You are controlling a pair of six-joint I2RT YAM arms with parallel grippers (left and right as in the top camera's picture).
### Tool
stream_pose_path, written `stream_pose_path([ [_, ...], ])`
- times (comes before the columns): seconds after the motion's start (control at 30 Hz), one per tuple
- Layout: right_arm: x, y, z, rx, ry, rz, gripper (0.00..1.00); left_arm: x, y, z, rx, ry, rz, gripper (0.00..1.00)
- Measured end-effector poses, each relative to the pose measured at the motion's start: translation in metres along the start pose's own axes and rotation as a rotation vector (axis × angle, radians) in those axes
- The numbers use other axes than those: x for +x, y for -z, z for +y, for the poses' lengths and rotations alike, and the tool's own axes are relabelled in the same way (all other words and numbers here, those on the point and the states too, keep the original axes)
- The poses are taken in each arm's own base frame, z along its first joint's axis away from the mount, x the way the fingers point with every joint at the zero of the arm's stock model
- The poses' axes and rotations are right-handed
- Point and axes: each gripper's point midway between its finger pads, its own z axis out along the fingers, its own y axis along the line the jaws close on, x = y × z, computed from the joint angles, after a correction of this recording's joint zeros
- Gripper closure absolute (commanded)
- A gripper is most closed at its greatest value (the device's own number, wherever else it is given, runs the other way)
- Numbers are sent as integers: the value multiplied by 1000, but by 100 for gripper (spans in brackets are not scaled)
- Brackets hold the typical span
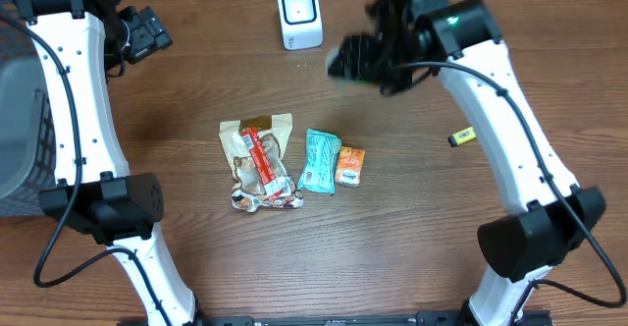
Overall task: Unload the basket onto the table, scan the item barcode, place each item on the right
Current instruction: 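Lift the jar with the right gripper up to the white scanner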
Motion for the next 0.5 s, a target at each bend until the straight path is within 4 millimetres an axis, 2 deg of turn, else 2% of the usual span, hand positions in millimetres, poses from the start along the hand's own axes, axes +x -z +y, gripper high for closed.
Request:
stream_pose_path([
  [0.13,-57,34,31,-51,115,-257,75,0,0,0,0,0,0,0],
  [0.23,-90,50,44,-65,166,-410,75,0,0,0,0,0,1,0],
  [0.5,-139,72,66,-110,240,-648,75,0,0,0,0,0,0,0],
])
